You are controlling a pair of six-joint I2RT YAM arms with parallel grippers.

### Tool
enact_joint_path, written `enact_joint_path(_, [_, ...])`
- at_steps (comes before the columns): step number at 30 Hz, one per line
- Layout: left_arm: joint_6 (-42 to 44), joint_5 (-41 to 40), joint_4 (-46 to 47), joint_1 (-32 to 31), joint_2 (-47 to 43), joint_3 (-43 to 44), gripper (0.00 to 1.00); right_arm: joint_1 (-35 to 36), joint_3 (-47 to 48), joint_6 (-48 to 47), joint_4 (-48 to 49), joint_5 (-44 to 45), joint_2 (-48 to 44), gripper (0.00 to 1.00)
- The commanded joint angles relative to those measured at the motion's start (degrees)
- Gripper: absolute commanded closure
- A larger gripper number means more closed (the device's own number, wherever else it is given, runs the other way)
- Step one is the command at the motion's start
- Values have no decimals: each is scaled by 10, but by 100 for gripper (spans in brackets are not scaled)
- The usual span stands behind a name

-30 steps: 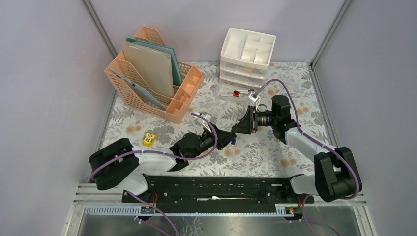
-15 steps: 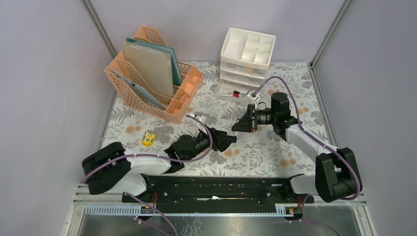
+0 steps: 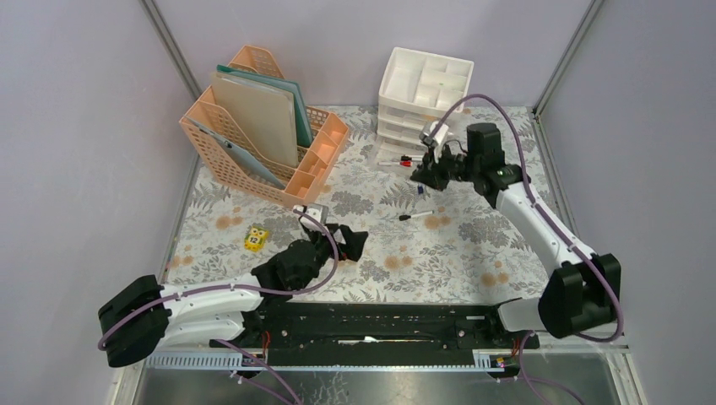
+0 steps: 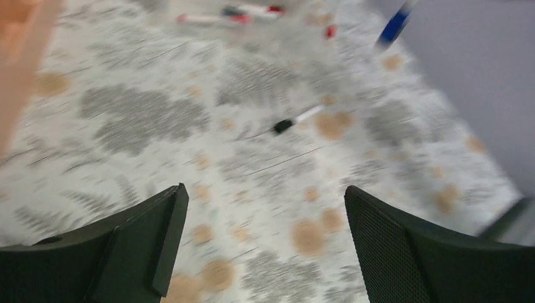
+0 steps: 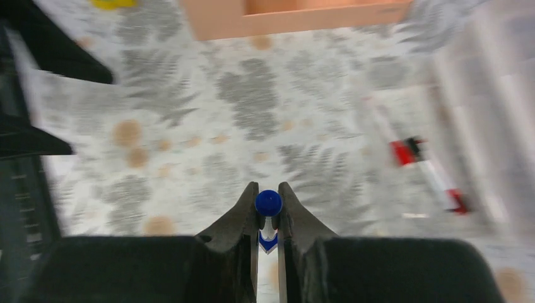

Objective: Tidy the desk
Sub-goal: Pick up the stationery from the center of the board, then place the stationery in the drawer.

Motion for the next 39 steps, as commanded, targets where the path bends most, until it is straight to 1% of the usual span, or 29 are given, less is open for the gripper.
enact_joint_path(1, [62,-123,-76,3,1,-26,1,3,103,-155,-37,159,69,100])
enact_joint_path(4, [66,-149,-59,4,10,-46,1,12,164,-198,-35,225,123,100])
enact_joint_path(8, [71,-145,-41,4,11,-57,1,22,225,-234,-19,301,193,100])
enact_joint_path(10, [72,-147,-27,4,16,-63,1,24,253,-241,-13,324,226,100])
enact_joint_path(14, [74,-143,-21,3,23,-63,1,26,300,-244,-5,354,285,97])
enact_joint_path(16, [75,-142,-18,3,22,-65,1,30,312,-244,8,375,310,92])
enact_joint_path(17, [75,-142,-17,3,21,-66,1,31,316,-245,16,386,321,88])
enact_joint_path(18, [75,-142,-16,3,18,-68,1,33,319,-247,25,399,333,80])
enact_joint_path(20, [74,-142,-14,3,13,-72,1,36,329,-243,30,420,358,56])
enact_joint_path(22, [73,-142,-12,3,6,-78,1,38,338,-227,20,423,367,37])
enact_joint_path(23, [73,-143,-11,3,1,-80,1,38,341,-215,12,416,366,33])
enact_joint_path(25, [72,-143,-9,3,-8,-87,1,38,339,-191,-1,396,355,29])
enact_joint_path(29, [72,-144,-2,3,-23,-98,1,38,322,-138,-39,334,310,23])
enact_joint_path(31, [72,-144,-2,3,-27,-100,1,38,304,-117,-70,280,280,19])
enact_joint_path(35, [71,-144,0,3,-29,-102,1,38,245,-111,-130,131,223,12])
enact_joint_path(37, [71,-145,0,3,-29,-102,1,37,204,-121,-147,73,197,11])
enact_joint_path(39, [71,-145,-1,4,-29,-101,1,37,166,-144,-155,41,174,11])
